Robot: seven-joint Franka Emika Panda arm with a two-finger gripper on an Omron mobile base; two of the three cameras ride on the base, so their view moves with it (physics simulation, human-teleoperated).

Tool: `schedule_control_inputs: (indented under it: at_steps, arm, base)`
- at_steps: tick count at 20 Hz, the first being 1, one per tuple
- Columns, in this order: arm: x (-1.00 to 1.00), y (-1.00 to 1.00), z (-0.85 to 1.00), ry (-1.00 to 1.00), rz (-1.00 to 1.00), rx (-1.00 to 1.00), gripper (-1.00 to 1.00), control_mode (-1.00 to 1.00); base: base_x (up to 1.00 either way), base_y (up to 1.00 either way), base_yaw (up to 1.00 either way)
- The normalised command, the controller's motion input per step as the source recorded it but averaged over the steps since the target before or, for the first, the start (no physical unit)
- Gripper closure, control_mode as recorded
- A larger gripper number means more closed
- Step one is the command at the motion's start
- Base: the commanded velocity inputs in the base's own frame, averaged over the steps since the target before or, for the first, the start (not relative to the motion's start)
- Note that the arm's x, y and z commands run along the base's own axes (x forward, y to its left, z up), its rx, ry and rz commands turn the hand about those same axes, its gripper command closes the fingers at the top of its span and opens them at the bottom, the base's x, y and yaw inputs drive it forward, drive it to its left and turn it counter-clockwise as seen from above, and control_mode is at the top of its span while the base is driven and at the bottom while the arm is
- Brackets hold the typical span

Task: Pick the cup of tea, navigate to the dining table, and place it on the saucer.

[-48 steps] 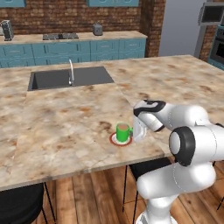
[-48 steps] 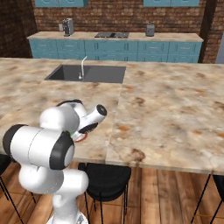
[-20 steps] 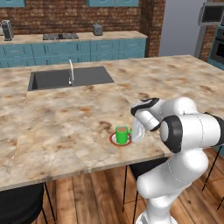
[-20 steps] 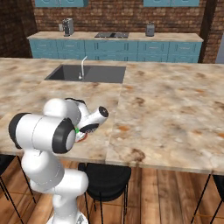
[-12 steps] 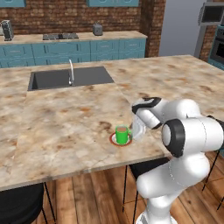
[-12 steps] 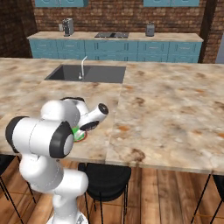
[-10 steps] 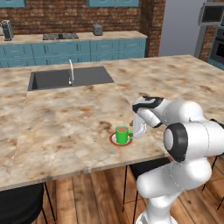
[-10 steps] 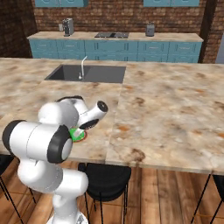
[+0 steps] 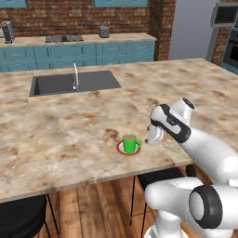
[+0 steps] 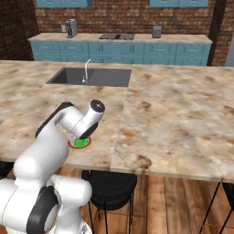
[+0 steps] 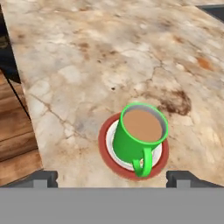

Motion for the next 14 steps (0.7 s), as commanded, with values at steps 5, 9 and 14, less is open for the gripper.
schedule_control_inputs:
  at_steps: [5,9,14]
  arm:
    - [-1.00,0.00,0.48,-0.10,-0.22,-0.02,-1.00,-1.00]
    - [-1.00,0.00,0.28,-0.05,-0.24,0.00,-1.00,-1.00]
    - [-1.00,0.00,0.36,0.00,-0.27,0.00,-1.00,-1.00]
  base:
    - [0.00,0.00,0.00]
    - [0.00,0.00,0.00]
    - [0.00,0.00,0.00]
